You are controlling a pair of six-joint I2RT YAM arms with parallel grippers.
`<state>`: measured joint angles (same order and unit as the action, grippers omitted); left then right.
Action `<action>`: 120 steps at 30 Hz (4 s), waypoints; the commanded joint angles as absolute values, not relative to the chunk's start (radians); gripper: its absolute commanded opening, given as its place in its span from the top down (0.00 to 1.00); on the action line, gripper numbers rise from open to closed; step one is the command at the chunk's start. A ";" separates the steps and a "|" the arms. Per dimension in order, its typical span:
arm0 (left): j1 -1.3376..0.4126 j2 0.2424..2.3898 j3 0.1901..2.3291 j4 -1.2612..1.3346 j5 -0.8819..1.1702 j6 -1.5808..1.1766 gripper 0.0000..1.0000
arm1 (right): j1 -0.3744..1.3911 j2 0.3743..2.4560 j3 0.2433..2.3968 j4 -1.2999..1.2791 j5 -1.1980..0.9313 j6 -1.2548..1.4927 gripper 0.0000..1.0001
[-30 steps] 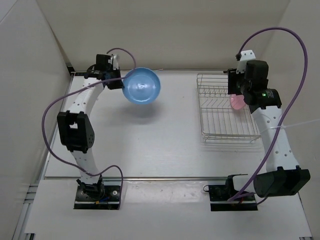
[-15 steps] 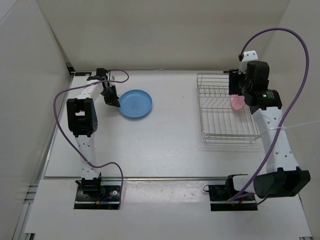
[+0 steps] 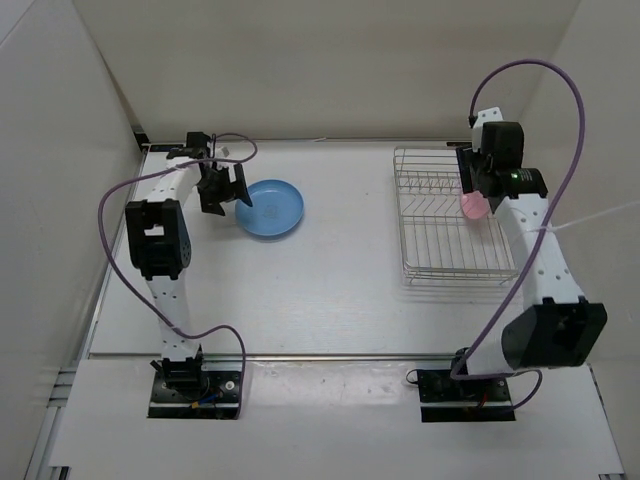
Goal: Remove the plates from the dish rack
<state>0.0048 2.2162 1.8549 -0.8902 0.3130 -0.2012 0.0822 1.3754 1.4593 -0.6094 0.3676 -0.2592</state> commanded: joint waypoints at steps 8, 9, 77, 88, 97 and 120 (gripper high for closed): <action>0.017 1.595 1.536 -0.893 0.012 0.066 0.00 | 0.005 1.589 1.595 -0.499 0.436 -0.393 0.38; 0.026 1.557 1.504 -0.893 0.003 0.083 0.00 | -0.006 1.612 1.604 -0.489 0.436 -0.408 0.38; -0.290 1.489 1.630 -0.626 0.640 0.114 0.00 | 0.163 1.339 1.609 -0.732 -0.153 -0.324 1.00; -0.546 1.750 1.905 -0.690 0.641 0.083 0.01 | 0.172 1.293 1.634 -0.839 -0.427 -0.400 1.00; -0.611 1.805 1.954 -0.699 0.614 0.061 0.08 | 0.172 1.272 1.603 -0.807 -0.387 -0.391 1.00; -0.583 1.746 1.853 -0.624 0.460 -0.092 0.89 | 0.172 1.253 1.526 -0.733 -0.251 -0.335 0.41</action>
